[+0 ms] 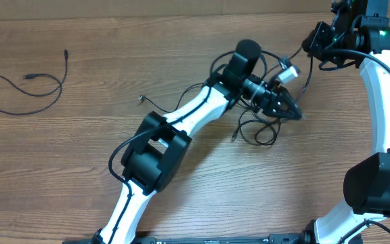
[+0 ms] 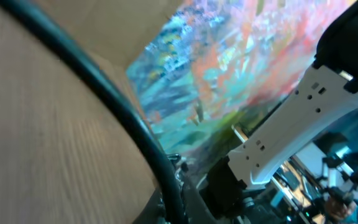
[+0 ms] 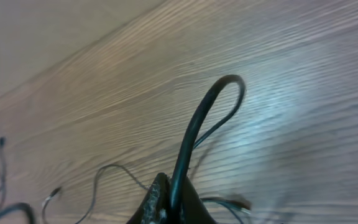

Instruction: Untangle cables

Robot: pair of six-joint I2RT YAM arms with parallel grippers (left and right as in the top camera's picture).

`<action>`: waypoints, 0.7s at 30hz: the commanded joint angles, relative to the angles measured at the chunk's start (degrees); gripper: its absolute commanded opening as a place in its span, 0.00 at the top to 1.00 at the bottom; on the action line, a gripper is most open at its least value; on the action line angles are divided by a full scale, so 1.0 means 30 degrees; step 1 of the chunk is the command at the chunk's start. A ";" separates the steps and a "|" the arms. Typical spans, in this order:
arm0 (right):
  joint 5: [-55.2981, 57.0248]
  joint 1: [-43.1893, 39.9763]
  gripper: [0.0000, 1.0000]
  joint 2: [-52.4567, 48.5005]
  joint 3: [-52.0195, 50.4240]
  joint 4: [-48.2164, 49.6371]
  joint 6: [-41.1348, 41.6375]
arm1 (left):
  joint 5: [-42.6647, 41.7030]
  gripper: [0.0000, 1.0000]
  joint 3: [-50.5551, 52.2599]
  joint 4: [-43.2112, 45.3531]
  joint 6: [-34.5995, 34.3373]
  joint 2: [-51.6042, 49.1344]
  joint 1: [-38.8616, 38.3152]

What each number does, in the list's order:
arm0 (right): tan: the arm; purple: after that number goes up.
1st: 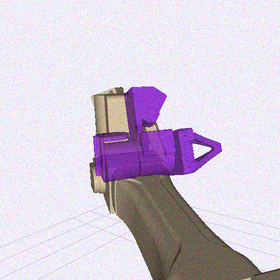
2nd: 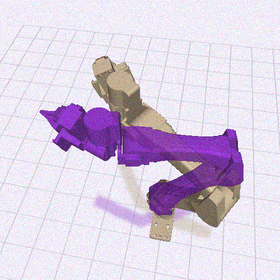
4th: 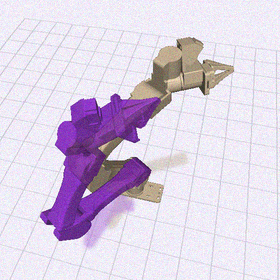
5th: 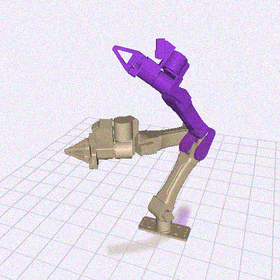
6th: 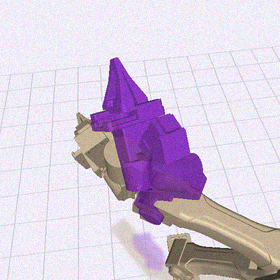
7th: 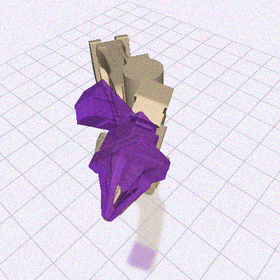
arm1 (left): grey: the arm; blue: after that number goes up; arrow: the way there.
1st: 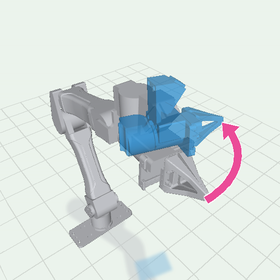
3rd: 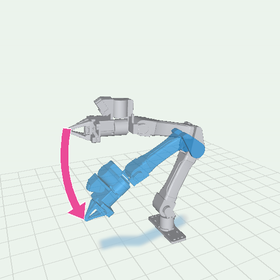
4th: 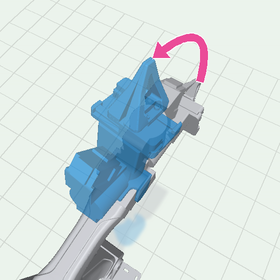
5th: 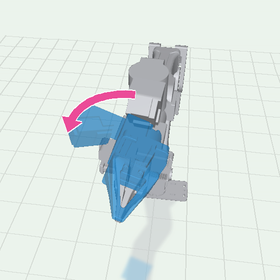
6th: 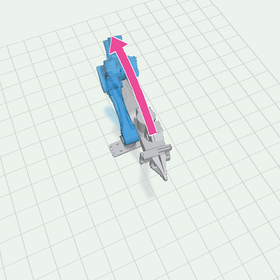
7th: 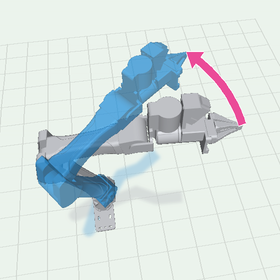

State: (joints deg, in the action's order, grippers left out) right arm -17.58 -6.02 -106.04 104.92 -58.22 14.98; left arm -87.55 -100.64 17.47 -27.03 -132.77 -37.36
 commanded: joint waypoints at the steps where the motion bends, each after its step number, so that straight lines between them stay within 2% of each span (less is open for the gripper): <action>1: 0.0998 -0.0073 0.96 0.0080 0.0408 -0.0124 0.0087 | 0.2120 0.96 0.0051 -0.0248 -0.0605 0.0619 0.1545; 8: 0.0568 -0.0015 0.96 0.0080 0.0408 -0.0153 0.0102 | 1.2094 0.96 0.0051 -0.3657 -0.1173 0.0612 0.2463; 14: -0.0503 -0.0015 0.96 0.0044 0.0386 -0.0750 0.0532 | 2.0983 0.96 0.0051 -0.6739 -0.0357 0.0612 0.1166; 18: -0.0532 0.0007 0.96 -0.0044 -0.0073 -0.0998 0.1020 | 2.4035 0.96 0.0051 -0.6586 -0.0350 0.0612 0.0182; 19: -0.0525 0.0007 0.95 -0.0051 -0.0306 -0.0984 0.1013 | 2.4451 0.96 0.0051 -0.6535 -0.0357 0.0612 0.0015; 20: -0.0503 0.0007 0.86 -0.0066 -0.0568 -0.0925 0.0991 | 2.4888 0.96 0.0051 -0.6543 -0.0357 0.0612 -0.0131; 21: -0.0481 0.0000 0.64 -0.0102 -0.0860 -0.0823 0.0794 | 2.5267 0.96 0.0051 -0.6615 -0.0364 0.0612 -0.0226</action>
State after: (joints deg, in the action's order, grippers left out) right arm -18.74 -5.96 -106.04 104.47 -61.04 17.58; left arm -23.09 -100.64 -2.39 -29.41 -132.77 -37.52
